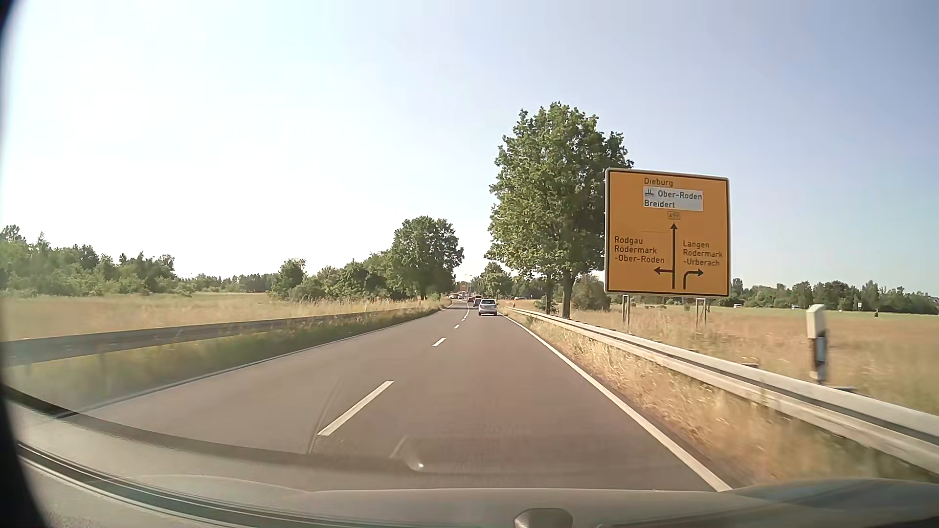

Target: Follow the waypoints while adhering to traffic rules and regulations

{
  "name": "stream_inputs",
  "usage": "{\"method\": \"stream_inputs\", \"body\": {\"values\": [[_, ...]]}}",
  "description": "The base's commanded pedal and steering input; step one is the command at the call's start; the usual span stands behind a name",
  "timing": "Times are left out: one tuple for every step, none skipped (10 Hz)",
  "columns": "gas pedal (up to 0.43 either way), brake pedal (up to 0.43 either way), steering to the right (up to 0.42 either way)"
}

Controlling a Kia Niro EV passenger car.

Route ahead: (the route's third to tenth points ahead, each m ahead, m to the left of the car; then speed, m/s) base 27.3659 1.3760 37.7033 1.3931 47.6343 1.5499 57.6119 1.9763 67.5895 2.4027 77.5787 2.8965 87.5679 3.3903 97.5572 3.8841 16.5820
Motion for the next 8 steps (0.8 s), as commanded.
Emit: {"method": "stream_inputs", "body": {"values": [[0.0, 0.018, -0.002], [0.0, 0.018, -0.002], [0.0, 0.018, -0.002], [0.0, 0.018, -0.002], [0.0, 0.018, -0.001], [0.0, 0.018, -0.002], [0.0, 0.018, -0.002], [0.0, 0.018, -0.002]]}}
